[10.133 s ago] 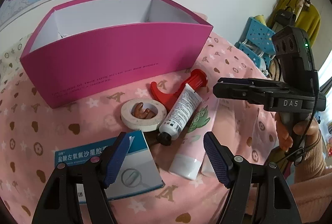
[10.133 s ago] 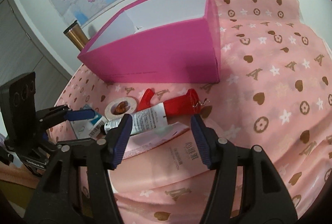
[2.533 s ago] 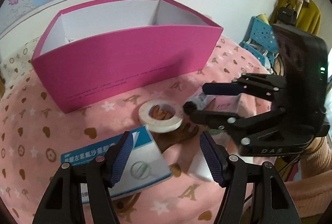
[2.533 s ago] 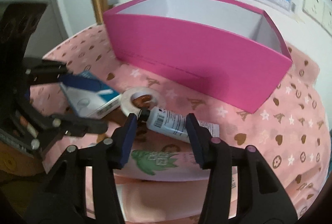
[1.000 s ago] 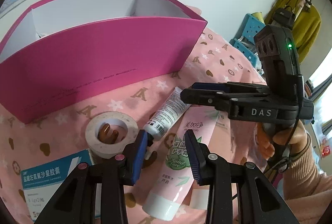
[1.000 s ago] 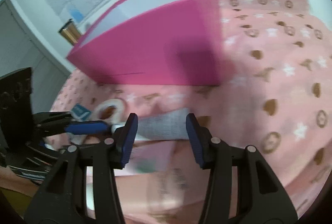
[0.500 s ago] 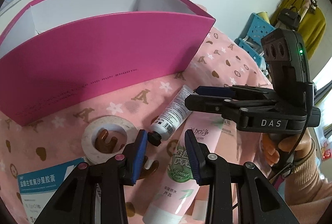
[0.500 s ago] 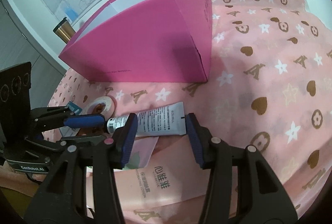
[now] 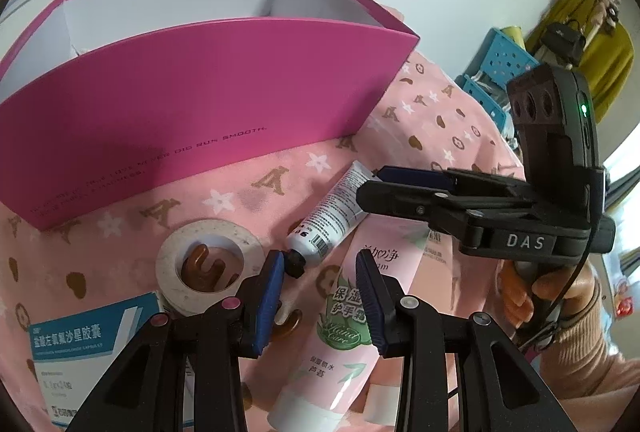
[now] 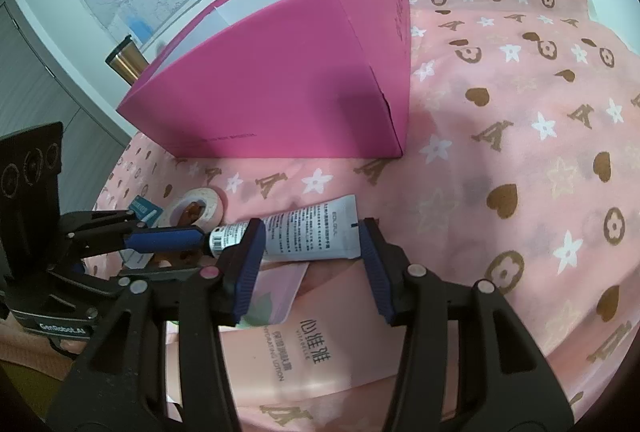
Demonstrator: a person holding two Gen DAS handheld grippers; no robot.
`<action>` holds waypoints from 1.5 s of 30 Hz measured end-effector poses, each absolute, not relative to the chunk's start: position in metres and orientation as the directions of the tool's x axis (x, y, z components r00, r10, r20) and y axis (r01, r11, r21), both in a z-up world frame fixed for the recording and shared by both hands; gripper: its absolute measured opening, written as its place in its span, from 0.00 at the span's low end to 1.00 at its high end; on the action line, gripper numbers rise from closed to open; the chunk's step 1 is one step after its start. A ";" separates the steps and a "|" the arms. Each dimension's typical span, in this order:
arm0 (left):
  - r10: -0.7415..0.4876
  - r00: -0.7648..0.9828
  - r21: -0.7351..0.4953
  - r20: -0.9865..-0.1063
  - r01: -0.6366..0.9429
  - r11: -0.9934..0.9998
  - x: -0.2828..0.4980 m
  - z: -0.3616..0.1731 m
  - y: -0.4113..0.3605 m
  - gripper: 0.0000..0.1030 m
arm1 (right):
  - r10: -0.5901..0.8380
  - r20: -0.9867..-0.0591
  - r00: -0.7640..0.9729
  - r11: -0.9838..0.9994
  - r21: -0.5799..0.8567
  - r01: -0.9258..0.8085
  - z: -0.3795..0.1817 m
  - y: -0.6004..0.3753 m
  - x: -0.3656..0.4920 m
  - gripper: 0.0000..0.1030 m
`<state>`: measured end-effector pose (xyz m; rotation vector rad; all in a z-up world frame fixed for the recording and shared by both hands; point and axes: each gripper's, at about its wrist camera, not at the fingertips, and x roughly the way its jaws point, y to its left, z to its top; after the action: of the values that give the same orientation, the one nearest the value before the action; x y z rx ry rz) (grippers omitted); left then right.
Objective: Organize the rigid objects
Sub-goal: 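Close the right gripper on the white tube and lift it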
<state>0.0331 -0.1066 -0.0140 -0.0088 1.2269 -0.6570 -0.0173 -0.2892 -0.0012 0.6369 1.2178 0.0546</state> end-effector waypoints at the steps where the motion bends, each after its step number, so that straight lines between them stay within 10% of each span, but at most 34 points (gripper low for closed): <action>1: -0.473 0.179 -0.355 -0.863 0.452 0.818 0.034 -0.014 -0.106 0.36 | 0.372 -0.850 0.373 0.820 0.490 0.296 -0.001 -0.290 -0.018 0.52; 45: -0.564 0.015 -0.523 -0.826 0.355 0.775 0.040 -0.024 -0.098 0.37 | 0.401 -0.852 0.336 0.845 0.486 0.222 -0.005 -0.276 -0.011 0.43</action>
<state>0.0400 -0.0977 -0.0243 -0.1863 1.3825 -0.7211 -0.0112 -0.2760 -0.0049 0.5893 1.2435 0.1263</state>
